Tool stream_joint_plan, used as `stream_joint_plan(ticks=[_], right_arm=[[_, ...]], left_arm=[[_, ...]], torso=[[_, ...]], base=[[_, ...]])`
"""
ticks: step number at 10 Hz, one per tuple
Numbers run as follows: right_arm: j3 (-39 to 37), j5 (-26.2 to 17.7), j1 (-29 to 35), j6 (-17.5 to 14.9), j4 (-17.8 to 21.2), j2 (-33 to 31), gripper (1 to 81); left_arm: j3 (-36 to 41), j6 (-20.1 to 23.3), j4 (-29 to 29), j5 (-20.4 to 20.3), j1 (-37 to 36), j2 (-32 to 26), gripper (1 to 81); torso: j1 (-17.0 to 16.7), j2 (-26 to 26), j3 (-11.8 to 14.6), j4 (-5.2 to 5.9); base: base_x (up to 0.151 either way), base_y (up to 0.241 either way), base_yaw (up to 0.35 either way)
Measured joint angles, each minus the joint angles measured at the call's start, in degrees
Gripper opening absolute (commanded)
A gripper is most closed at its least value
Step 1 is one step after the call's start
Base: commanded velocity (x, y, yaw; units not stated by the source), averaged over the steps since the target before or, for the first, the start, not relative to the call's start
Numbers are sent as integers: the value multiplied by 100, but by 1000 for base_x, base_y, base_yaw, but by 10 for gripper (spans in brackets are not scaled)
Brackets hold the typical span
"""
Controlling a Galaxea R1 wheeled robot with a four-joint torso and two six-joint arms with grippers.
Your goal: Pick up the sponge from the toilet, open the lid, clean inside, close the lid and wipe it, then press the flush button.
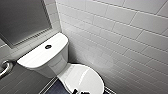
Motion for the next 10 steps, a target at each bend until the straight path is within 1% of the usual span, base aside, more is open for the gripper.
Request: stream_joint_plan(ticks=[2,3,8,10], right_arm=[[17,2,-1,2,2,-13,10],[20,2,-1,2,2,-16,10],[233,5,2,2,2,-107,10],[263,0,18,2,2,-110,10]], left_arm=[[-13,-102,0,-99,16,-16,811],[-17,-105,0,-200,46,-27,811],[-44,-140,77,-333,79,-30,811],[110,-132,118,-462,107,-124,811]], torso=[[0,0,0,0],[0,0,0,0],[0,0,0,0],[0,0,0,0]], base=[[0,0,0],[0,0,0],[0,0,0],[0,0,0]])
